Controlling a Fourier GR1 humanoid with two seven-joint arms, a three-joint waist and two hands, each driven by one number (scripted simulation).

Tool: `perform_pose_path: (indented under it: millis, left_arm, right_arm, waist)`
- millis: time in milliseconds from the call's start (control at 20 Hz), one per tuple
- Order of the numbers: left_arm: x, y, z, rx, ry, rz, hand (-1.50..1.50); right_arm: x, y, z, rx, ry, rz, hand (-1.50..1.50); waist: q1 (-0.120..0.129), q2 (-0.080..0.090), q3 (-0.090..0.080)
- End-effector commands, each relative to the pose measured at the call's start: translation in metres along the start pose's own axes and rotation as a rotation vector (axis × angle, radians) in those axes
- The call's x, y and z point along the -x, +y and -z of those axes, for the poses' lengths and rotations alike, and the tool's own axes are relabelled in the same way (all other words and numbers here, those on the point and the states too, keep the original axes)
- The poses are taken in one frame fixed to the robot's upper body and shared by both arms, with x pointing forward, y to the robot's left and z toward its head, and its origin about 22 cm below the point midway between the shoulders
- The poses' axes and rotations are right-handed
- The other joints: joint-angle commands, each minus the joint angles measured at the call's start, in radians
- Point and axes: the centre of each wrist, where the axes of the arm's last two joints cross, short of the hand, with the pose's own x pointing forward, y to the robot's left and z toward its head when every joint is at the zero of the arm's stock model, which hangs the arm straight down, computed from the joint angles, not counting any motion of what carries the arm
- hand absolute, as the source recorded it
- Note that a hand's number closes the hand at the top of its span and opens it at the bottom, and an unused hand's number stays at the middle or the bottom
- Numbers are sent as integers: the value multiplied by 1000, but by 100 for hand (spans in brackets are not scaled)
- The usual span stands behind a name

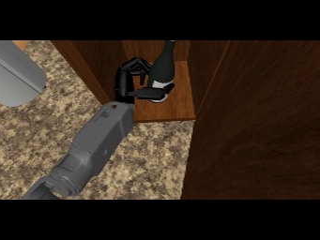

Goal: Pick up the wine, place it into the cabinet and close the cabinet

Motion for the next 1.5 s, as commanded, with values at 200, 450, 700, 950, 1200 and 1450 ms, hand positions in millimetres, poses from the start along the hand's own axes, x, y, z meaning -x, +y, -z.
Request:
perform_pose_path:
  millis: [200,450,700,950,1200,1450]
  left_arm:
    - [-11,3,20,-76,-30,158,150]
    - [-11,9,25,-64,-19,239,150]
    - [-6,16,22,-77,36,230,150]
    - [-10,15,26,-122,58,286,150]
    - [2,19,15,-108,88,165,150]
    - [7,10,6,-108,159,4,150]
  right_arm:
    - [-10,14,-19,-84,-18,41,-150]
    - [2,7,-6,-89,-40,23,-150]
    - [-3,11,-12,-80,-22,24,-150]
    - [-2,12,2,-97,-43,38,-150]
    - [-6,10,6,-87,-54,40,-150]
    - [-3,8,3,-95,-62,45,-150]
  waist:
    - [-25,3,-1]
    - [-26,16,0]
    - [-31,13,-1]
    - [-45,24,-1]
    - [-42,25,-3]
    - [-57,27,-2]
